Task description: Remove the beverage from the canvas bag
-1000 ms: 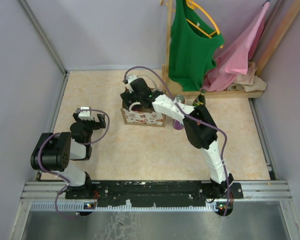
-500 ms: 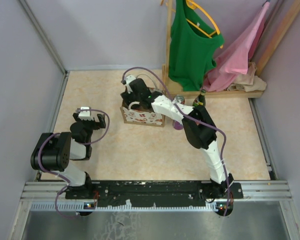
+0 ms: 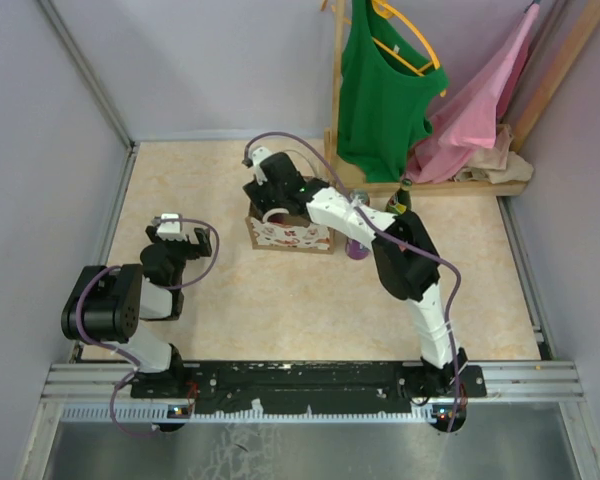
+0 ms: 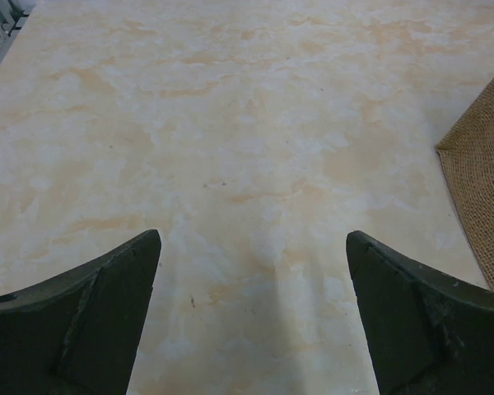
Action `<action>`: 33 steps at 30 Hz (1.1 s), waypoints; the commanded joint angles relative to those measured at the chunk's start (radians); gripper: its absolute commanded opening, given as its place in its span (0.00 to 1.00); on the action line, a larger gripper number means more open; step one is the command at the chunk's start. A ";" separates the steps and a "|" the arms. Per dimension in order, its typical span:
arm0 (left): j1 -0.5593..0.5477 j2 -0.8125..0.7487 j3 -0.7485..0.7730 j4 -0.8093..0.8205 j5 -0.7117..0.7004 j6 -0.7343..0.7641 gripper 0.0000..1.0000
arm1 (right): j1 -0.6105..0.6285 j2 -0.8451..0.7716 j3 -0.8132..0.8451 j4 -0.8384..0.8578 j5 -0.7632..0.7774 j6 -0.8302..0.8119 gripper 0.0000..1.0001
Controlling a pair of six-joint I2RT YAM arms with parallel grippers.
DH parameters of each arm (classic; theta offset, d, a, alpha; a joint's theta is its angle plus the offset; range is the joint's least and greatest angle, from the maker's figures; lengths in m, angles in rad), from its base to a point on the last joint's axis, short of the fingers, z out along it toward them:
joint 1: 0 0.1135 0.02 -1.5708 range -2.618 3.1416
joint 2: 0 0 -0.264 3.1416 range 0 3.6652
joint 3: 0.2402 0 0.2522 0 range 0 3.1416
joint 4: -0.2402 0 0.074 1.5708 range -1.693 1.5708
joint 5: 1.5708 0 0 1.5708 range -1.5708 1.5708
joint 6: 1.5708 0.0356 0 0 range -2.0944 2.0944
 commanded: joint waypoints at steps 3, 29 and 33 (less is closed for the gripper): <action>-0.003 0.008 0.011 0.013 -0.003 0.008 1.00 | 0.002 -0.246 0.067 0.121 0.027 -0.048 0.00; -0.003 0.008 0.011 0.014 -0.003 0.008 1.00 | -0.001 -0.896 -0.423 0.240 0.562 -0.044 0.00; -0.003 0.008 0.011 0.014 -0.003 0.008 1.00 | -0.003 -0.935 -0.455 0.175 0.605 -0.009 0.00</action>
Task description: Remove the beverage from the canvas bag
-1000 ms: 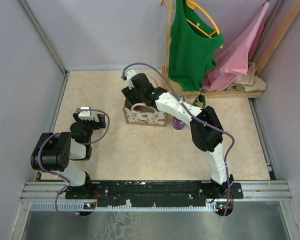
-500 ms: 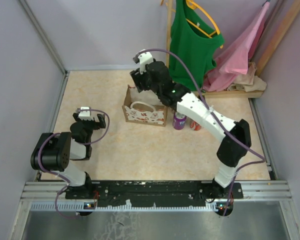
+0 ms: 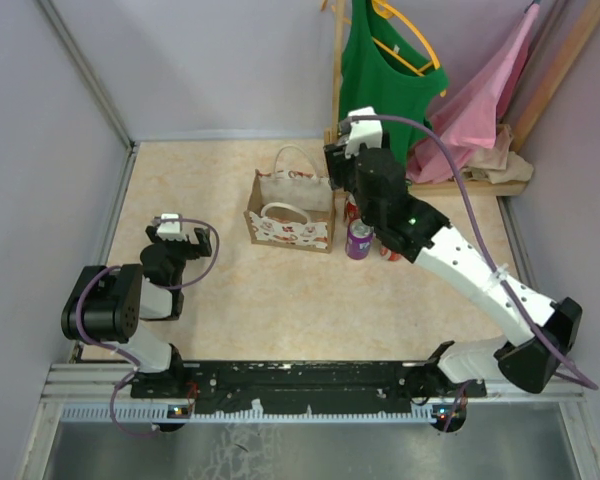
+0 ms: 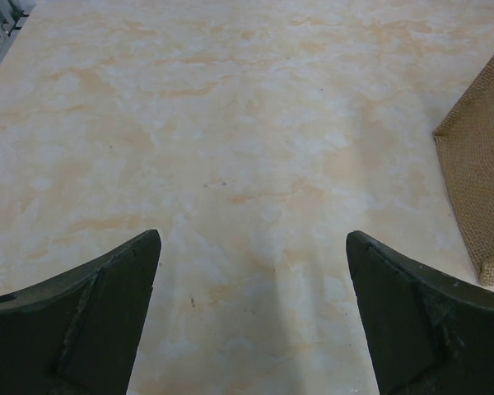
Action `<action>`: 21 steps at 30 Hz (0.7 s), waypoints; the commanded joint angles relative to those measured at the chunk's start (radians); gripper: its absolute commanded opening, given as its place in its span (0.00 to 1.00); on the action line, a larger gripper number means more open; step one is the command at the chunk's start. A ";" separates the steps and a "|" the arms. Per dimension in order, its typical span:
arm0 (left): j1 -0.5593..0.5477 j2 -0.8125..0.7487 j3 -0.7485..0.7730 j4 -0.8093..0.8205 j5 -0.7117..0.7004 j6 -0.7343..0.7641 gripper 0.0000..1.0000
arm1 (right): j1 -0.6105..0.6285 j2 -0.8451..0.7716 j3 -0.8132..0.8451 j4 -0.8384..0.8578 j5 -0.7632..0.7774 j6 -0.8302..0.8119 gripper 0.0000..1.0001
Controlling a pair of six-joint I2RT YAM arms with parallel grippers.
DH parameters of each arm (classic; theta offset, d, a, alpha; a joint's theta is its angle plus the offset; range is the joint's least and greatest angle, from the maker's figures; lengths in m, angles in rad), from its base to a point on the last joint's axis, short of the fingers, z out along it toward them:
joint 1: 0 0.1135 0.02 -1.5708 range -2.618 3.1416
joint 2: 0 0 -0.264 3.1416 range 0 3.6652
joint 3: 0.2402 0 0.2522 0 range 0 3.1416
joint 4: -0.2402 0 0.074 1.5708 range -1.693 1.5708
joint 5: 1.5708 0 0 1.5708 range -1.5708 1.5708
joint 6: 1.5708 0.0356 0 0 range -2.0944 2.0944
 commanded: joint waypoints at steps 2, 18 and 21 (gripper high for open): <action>-0.003 0.008 0.011 0.014 -0.003 0.008 1.00 | -0.004 -0.074 -0.002 0.033 0.112 0.065 0.00; -0.003 0.008 0.011 0.014 -0.003 0.008 1.00 | -0.102 0.048 -0.056 -0.069 -0.039 0.182 0.00; -0.003 0.007 0.011 0.014 -0.003 0.008 1.00 | -0.116 0.110 -0.046 -0.049 -0.089 0.177 0.00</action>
